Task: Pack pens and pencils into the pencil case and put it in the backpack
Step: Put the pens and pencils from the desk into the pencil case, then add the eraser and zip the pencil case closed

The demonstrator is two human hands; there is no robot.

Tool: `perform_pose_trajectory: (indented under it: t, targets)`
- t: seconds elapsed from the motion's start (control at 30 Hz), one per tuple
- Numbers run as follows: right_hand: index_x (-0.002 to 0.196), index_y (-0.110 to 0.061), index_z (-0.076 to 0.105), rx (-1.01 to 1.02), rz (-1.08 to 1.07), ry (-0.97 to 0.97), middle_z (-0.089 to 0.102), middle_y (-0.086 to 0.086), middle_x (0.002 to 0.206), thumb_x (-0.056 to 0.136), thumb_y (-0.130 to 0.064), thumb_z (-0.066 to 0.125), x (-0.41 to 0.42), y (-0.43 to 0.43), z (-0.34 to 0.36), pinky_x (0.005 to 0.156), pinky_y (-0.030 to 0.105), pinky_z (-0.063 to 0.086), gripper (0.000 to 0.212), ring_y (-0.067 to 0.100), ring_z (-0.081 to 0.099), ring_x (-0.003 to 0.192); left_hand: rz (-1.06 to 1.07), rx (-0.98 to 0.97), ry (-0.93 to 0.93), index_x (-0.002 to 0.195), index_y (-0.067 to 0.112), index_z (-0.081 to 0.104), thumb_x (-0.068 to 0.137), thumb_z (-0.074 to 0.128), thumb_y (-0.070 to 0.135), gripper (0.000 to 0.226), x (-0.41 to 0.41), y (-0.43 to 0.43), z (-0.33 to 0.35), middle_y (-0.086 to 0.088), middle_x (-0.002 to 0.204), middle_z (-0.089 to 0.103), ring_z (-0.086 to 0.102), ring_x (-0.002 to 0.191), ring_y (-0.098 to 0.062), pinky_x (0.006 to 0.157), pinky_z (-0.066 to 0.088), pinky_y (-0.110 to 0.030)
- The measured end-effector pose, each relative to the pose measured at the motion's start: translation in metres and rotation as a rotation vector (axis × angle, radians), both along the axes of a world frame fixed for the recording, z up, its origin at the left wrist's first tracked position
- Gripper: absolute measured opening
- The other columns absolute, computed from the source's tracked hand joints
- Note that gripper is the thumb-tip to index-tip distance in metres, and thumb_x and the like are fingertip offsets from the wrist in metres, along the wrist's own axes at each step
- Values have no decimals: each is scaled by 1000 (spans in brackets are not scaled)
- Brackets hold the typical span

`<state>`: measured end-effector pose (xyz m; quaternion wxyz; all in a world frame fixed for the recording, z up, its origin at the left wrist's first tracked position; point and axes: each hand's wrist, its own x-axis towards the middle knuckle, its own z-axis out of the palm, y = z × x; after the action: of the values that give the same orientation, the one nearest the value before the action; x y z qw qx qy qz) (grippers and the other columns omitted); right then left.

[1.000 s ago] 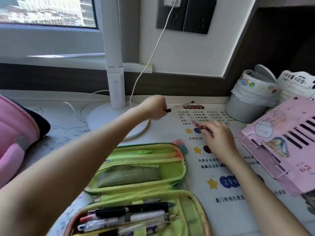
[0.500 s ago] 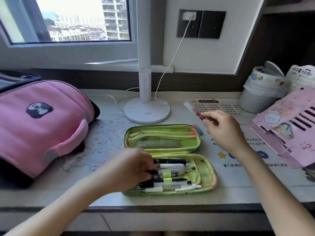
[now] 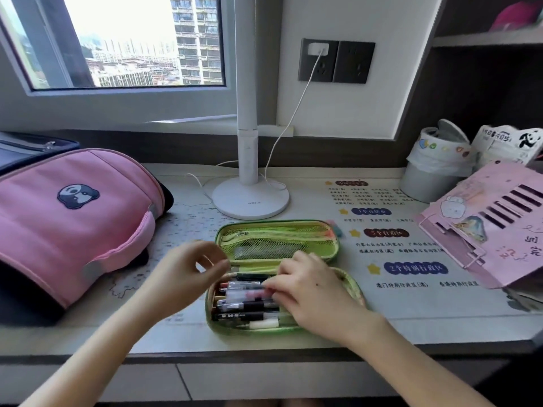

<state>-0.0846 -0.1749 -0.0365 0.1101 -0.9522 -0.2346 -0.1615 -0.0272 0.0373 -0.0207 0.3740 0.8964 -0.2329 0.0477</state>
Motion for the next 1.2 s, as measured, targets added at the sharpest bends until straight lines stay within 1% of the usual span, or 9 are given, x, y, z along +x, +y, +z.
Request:
perform_pose_trajectory:
  t: [0.1, 0.17, 0.27, 0.43, 0.53, 0.7, 0.83, 1.03, 1.2]
  targets:
    - [109, -26, 67, 244, -76, 108, 64, -7, 95, 89, -42, 51, 9, -14, 2, 87, 28, 39, 30, 9, 51, 91, 136, 7, 24, 88, 19, 63, 85, 61, 28, 10, 22, -3, -8, 4, 88, 67, 60, 77, -8, 62, 42, -17]
    - [106, -18, 68, 452, -269, 27, 68, -4, 99, 90, -32, 51, 25, -44, 1, 91, 25, 43, 26, 5, 55, 86, 221, 46, 43, 102, 17, 60, 86, 59, 32, 21, 39, -5, -18, -2, 97, 65, 60, 82, -14, 67, 44, -24]
    - [116, -12, 63, 448, -631, 14, 66, 8, 109, 91, -19, 56, 61, -98, -7, 77, 31, 51, 27, 17, 60, 89, 270, 68, 63, 116, 14, 54, 88, 56, 34, 35, 61, -14, -28, -10, 107, 65, 61, 92, -22, 78, 50, -34]
    - [132, -10, 49, 542, -726, 355, 57, 10, 128, 88, -42, 57, 105, -124, -18, 95, 40, 45, 55, 26, 55, 113, 227, 184, 175, 127, 9, 47, 88, 53, 41, 51, 88, -44, -29, -13, 120, 60, 58, 103, -27, 84, 49, -36]
    - [129, -10, 52, 436, -749, 389, 52, 6, 137, 90, -43, 55, 124, -121, -20, 99, 40, 42, 51, 26, 52, 120, 160, 8, 372, 111, 8, 57, 88, 56, 36, 37, 97, -43, -25, -9, 100, 64, 60, 85, -21, 75, 49, -33]
    - [114, -13, 63, 422, -754, 384, 65, 4, 117, 89, -36, 58, 132, -123, -21, 89, 39, 49, 34, 23, 60, 103, 37, -403, 717, 95, -1, 62, 88, 58, 17, 19, 102, -20, -19, -11, 81, 67, 64, 63, -16, 55, 54, -23]
    - [106, -11, 66, 456, -783, 371, 63, 4, 122, 87, -32, 61, 131, -124, -23, 83, 36, 50, 29, 22, 61, 100, 153, -381, 623, 82, 4, 64, 88, 57, 9, 10, 102, -1, -20, -9, 72, 64, 60, 64, -19, 49, 53, -18]
    - [104, -7, 57, 529, -861, 338, 62, 7, 109, 86, -23, 60, 131, -115, -19, 65, 27, 39, 24, 19, 55, 85, 270, -390, 480, 88, 2, 64, 88, 56, 8, 10, 109, 30, -12, -11, 75, 65, 59, 64, -21, 45, 53, -17]
    - [105, -9, 53, 417, -938, 312, 55, 5, 95, 90, -19, 53, 131, -95, -11, 62, 28, 36, 19, 23, 53, 83, 261, -377, 447, 85, 3, 64, 89, 57, 10, 11, 111, 29, -12, -11, 75, 65, 59, 65, -22, 63, 52, -31]
